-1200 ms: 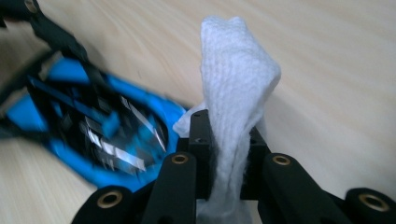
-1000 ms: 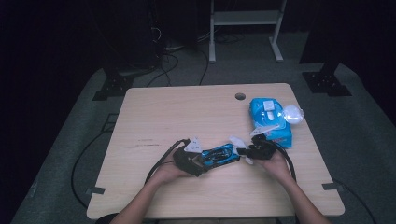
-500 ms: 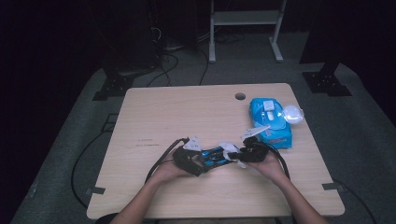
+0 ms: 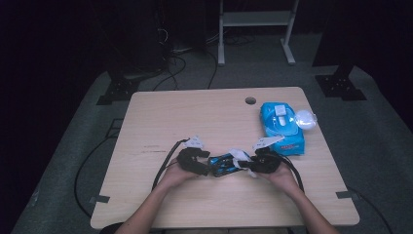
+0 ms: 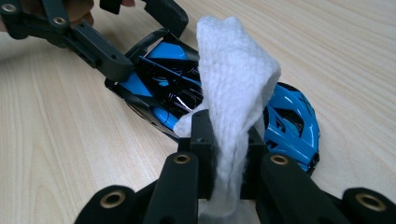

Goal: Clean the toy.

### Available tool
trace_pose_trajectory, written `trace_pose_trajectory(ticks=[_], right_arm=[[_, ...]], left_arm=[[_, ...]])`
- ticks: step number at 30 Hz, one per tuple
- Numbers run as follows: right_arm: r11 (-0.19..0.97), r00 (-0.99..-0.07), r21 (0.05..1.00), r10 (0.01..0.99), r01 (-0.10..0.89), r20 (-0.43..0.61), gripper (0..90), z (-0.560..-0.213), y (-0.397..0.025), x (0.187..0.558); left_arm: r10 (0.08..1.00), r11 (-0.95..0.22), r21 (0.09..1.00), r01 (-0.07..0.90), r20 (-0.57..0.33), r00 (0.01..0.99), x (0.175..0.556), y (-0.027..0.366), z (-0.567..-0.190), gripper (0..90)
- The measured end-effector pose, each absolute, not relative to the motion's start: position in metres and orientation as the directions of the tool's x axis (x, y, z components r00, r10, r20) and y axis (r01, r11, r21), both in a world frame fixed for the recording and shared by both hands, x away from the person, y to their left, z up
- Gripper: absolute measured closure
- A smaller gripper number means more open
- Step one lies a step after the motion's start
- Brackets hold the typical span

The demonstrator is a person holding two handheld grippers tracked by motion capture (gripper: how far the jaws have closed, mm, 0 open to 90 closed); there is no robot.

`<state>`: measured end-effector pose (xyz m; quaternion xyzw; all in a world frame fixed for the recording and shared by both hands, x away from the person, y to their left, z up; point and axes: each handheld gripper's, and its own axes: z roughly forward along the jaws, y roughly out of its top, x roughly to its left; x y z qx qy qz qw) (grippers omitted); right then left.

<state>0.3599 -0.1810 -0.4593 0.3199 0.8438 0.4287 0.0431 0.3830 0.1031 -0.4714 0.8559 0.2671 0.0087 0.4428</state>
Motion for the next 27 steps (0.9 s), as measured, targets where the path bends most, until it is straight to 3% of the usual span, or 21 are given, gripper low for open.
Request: trace_pose_trajectory(ticks=[9, 15, 21, 27], right_arm=[[0.445, -0.803, 0.766, 0.577, 0.464, 0.151, 80.9, -0.460, -0.180, 0.353], [0.467, -0.814, 0.770, 0.569, 0.435, 0.116, 81.2, -0.459, -0.179, 0.345], [0.495, -0.828, 0.754, 0.548, 0.432, 0.115, 81.7, -0.464, -0.175, 0.340], [0.456, -0.813, 0.773, 0.567, 0.441, 0.130, 81.4, -0.453, -0.181, 0.346]], left_arm=[[0.487, -0.425, 0.738, 0.524, -0.301, 0.820, 0.386, 0.104, -0.476, 24.2], [0.467, -0.438, 0.739, 0.512, -0.299, 0.832, 0.384, 0.102, -0.474, 24.5], [0.467, -0.433, 0.741, 0.514, -0.303, 0.831, 0.385, 0.104, -0.474, 32.7], [0.469, -0.445, 0.741, 0.503, -0.285, 0.836, 0.385, 0.103, -0.473, 33.9]])
